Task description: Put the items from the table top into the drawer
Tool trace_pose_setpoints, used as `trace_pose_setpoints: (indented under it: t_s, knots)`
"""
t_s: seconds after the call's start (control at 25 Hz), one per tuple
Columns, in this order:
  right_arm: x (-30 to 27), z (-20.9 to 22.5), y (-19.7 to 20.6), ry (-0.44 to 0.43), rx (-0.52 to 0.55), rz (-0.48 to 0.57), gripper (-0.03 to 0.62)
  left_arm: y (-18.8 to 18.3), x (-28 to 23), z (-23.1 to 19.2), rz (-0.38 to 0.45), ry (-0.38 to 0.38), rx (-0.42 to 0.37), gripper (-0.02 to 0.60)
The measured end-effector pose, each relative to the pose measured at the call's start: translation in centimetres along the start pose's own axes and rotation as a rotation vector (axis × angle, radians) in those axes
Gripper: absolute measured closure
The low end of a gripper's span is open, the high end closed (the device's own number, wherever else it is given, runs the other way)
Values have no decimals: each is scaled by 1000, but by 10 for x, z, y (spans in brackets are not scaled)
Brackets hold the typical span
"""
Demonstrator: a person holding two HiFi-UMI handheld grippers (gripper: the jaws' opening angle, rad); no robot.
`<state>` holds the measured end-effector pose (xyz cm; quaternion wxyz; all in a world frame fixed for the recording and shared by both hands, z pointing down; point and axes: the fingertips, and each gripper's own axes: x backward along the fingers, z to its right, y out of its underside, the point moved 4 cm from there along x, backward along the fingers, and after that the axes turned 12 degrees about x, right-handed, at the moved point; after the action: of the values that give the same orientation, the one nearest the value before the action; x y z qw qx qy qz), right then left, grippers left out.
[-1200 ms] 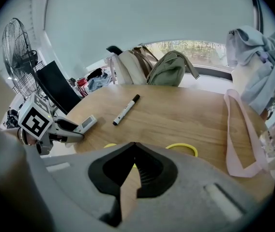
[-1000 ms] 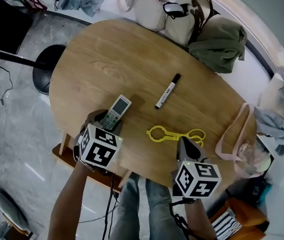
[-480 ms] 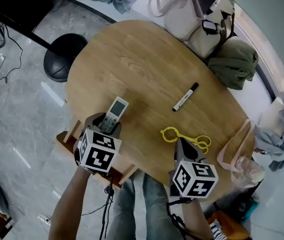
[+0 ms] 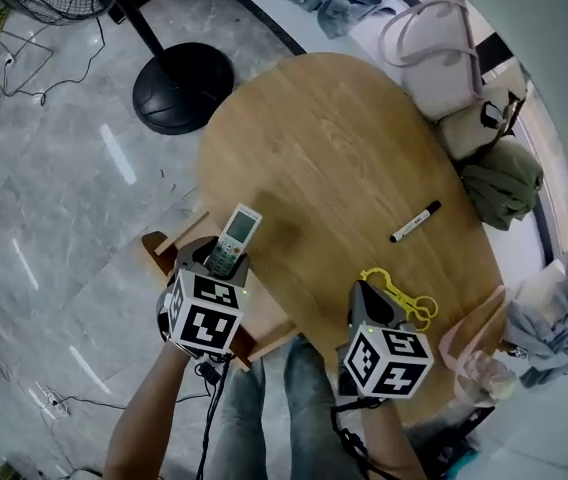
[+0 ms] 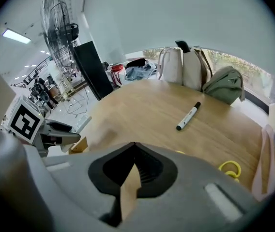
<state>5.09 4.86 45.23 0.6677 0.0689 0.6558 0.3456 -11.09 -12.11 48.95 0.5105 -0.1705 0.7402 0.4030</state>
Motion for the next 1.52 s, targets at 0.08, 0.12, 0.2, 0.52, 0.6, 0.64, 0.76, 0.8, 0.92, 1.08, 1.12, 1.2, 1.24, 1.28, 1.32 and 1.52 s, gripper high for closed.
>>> trace_pose_setpoints:
  t_s: [0.08,0.12,0.2,0.52,0.6,0.64,0.76,0.8,0.92,1.08,1.12,1.2,1.24,1.28,1.32,1.52]
  knots:
    - [-5,-15,-6,-22,39,-5,589,9,5,-13,15,-18,62,367]
    - [-8,-22,-8,-33,55,-7,589,13,7,-20,22,-28,96,367]
    - [-13,-35,-11,-52,83,-12,589,21,11,-32,33,-47,171,367]
    - [-29,-71,-22,-108,195,-34,589,55,18,-55,71,-99,381,365]
    - [-33,-74,-22,-115,221,-43,589,62,18,-57,76,-114,406,366]
    - [-36,-75,-22,-119,233,-48,589,66,18,-58,78,-121,422,366]
    - [-40,-77,-21,-131,261,-64,589,80,17,-58,79,-131,498,365]
    - [-41,-78,-21,-136,270,-69,589,85,16,-57,80,-131,531,365]
    - [-44,-81,-21,-154,301,-83,589,100,11,-50,80,-134,614,365]
    - [-48,-84,-23,-172,358,-95,589,117,2,-40,69,-144,686,365]
    - [-50,-83,-24,-173,371,-97,589,120,-2,-38,67,-145,706,365]
    - [-53,-81,-25,-175,389,-103,589,127,-8,-33,63,-150,743,365]
    - [-54,-80,-24,-177,392,-106,589,130,-11,-31,60,-153,758,365]
    - [-55,-78,-24,-179,394,-109,589,133,-14,-29,58,-156,770,365]
    - [-56,-77,-23,-181,397,-112,589,136,-17,-27,56,-158,781,365]
    - [-57,-72,-19,-193,420,-133,589,145,-26,-20,46,-155,825,365]
